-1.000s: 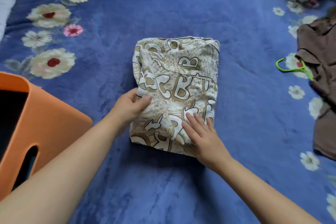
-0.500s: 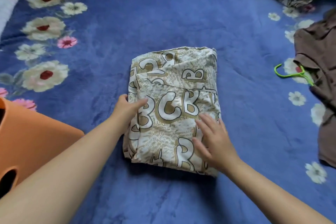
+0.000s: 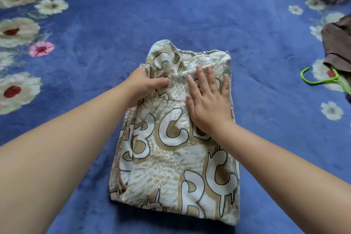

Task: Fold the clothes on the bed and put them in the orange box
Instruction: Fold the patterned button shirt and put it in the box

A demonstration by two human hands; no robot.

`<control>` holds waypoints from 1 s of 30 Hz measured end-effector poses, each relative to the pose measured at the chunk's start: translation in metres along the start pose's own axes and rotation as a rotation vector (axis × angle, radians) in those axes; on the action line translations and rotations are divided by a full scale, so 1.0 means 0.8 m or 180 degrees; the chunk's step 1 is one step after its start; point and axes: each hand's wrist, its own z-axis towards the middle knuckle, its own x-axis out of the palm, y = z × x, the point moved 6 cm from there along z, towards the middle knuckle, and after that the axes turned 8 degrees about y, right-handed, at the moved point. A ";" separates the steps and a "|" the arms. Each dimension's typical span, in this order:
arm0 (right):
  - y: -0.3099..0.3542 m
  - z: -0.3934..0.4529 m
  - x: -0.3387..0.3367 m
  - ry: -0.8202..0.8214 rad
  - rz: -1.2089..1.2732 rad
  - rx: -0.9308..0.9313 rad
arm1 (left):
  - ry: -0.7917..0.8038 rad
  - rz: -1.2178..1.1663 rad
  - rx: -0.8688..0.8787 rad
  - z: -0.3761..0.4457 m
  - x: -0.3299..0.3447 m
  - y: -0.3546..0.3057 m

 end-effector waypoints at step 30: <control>-0.040 0.058 0.004 0.0719 -0.0112 -0.0475 | 0.0399 -0.0708 -0.1538 -0.102 -0.003 0.097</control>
